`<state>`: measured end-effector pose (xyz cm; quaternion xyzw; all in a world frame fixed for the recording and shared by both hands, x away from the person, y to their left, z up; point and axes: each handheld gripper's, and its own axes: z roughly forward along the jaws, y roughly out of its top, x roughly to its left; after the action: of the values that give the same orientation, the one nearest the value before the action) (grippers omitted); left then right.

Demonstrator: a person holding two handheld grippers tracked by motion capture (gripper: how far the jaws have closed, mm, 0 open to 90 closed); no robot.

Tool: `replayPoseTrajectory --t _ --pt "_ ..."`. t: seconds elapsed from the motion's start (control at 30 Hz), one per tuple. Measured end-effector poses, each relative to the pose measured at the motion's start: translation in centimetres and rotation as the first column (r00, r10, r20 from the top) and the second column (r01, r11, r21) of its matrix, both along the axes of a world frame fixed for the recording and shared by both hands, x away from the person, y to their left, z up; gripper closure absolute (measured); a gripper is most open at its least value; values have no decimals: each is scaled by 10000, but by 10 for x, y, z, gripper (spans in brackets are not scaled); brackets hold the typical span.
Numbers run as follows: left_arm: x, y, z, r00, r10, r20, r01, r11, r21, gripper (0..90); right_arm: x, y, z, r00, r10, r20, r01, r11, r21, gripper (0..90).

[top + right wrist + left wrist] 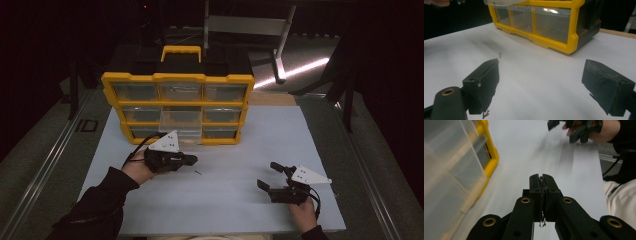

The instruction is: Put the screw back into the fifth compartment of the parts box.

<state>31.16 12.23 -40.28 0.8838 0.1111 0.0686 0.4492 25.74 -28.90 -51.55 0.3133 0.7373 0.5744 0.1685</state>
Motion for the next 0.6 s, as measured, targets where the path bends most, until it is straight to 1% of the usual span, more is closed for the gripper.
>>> replayPoseTrajectory --t 0.13,0.23,0.27,0.3,0.33,0.4,0.43,0.47,0.53,0.57,0.6 --pt "5 4 21 9990 197 400 -185 9994 -303 886 0 0 0 10000 9 43 -9 10000 -36 143" --pt "12 7 35 9974 387 604 -356 9980 -514 887 0 0 0 10000 14 49 -14 10000 -47 143" --pt "14 8 39 9971 459 614 -425 9975 -557 887 0 0 0 10000 12 51 -12 10000 -45 143" --pt "16 9 43 9956 603 719 -559 9965 -619 887 0 0 0 10000 9 49 -9 10000 -36 143" --pt "19 10 47 9946 762 710 -715 9952 -664 887 0 0 0 10000 5 30 -5 10000 -36 143" --pt "23 12 53 9903 1177 738 -1122 9909 -738 886 0 0 0 10000 15 3 -15 10000 -14 143" --pt "25 13 55 9891 1308 678 -1252 9889 -802 886 0 0 0 10000 20 10 -20 10000 -15 143" --pt "28 14 57 9865 1469 724 -1411 9868 -796 886 0 0 0 10000 32 15 -32 10000 -17 143" --pt "32 16 60 9821 1687 842 -1619 9834 -817 886 0 0 0 10000 32 34 -32 10000 -10 143" --pt "33 18 61 9803 1795 829 -1715 9806 -945 886 0 0 0 10000 37 8 -37 10000 -4 143" --pt "35 18 62 9776 1928 848 -1843 9779 -988 886 0 0 0 10000 32 7 -32 10000 -14 143"
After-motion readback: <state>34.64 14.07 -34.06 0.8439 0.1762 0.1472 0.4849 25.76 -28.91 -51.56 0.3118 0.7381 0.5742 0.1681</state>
